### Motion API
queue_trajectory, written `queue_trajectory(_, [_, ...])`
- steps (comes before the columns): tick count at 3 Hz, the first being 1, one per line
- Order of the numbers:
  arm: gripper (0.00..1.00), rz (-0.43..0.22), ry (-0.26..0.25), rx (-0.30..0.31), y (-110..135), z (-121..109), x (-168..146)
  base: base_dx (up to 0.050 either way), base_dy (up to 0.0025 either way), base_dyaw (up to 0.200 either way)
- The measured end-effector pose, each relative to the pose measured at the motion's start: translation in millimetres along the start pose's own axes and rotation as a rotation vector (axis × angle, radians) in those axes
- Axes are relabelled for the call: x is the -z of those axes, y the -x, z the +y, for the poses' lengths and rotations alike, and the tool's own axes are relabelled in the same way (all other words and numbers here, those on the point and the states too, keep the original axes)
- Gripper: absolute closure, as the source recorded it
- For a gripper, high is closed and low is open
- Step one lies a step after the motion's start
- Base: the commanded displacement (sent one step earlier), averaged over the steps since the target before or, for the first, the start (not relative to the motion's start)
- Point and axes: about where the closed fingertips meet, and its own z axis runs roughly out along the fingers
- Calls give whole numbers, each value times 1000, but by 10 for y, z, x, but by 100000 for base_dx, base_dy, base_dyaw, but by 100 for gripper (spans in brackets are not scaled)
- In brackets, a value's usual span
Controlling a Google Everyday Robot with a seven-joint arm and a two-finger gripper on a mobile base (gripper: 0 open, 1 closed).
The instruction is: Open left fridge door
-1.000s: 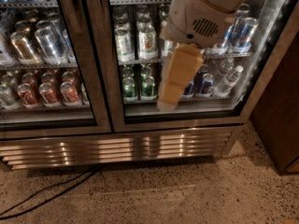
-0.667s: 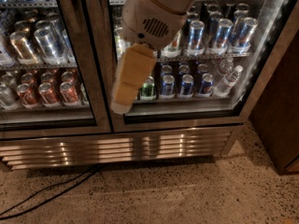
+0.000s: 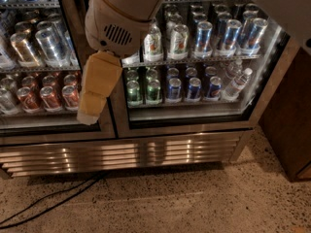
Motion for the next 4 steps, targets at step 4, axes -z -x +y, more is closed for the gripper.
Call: queue_trajectory(4, [0, -703, 195, -208, -874, 17, -1403, 0, 0, 0])
